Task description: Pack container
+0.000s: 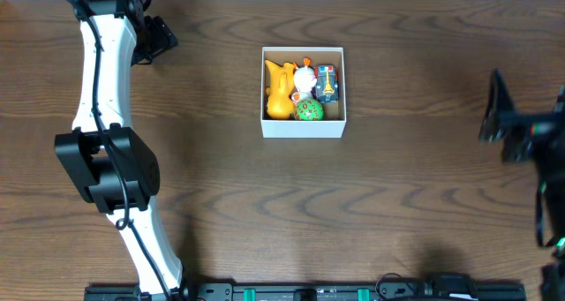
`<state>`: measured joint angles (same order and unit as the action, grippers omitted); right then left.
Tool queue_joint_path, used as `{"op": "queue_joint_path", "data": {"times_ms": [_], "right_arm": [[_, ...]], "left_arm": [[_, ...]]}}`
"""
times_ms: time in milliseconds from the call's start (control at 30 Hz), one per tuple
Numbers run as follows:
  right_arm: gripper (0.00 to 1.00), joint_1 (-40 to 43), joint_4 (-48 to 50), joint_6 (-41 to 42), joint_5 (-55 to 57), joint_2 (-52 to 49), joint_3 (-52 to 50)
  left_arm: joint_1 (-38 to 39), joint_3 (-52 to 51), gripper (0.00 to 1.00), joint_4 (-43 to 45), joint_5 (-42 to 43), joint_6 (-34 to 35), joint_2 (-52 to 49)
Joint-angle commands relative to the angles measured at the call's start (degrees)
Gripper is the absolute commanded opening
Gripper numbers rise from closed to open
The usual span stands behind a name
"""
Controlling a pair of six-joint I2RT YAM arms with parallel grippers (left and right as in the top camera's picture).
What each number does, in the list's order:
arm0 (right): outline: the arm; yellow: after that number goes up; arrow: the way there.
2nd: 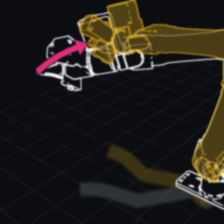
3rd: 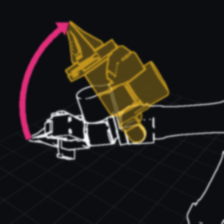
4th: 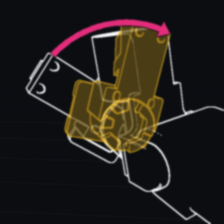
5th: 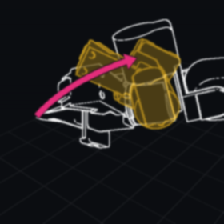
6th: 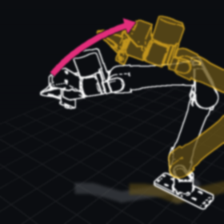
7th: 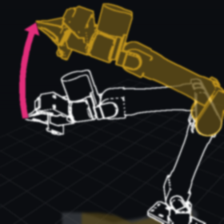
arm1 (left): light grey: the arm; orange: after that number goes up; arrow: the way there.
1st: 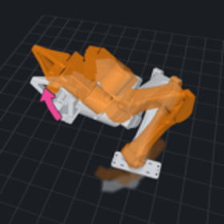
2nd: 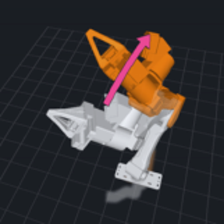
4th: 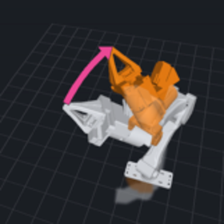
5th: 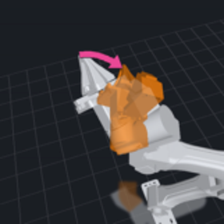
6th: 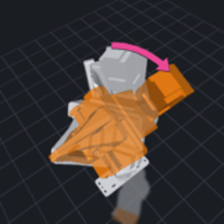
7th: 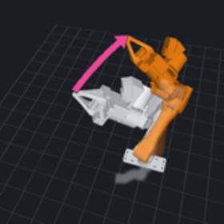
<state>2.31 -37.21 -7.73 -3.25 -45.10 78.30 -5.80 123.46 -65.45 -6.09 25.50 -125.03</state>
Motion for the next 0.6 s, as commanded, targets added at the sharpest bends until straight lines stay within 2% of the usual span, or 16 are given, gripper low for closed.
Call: {"op": "queue_joint_path", "data": {"times_ms": [0,233,467,567], "right_arm": [[0.99,-0.6,3.4,0.4,-0.3,5.7,-10.5],[0.99,-0.4,21.4,0.4,-2.0,19.0,-34.8],[0.99,-0.6,39.1,0.4,-3.7,23.0,-53.7],[0.99,-1.0,43.6,0.4,-3.7,24.3,-58.7]], "left_arm": [[0.0,0.4,0.98,0.0,-0.9,-0.3,1.2],[0.0,0.4,0.98,0.0,-0.9,-0.3,1.2],[0.0,0.4,0.98,0.0,-0.9,-0.3,1.2],[0.0,0.4,0.98,0.0,-0.9,-0.3,1.2]]}}
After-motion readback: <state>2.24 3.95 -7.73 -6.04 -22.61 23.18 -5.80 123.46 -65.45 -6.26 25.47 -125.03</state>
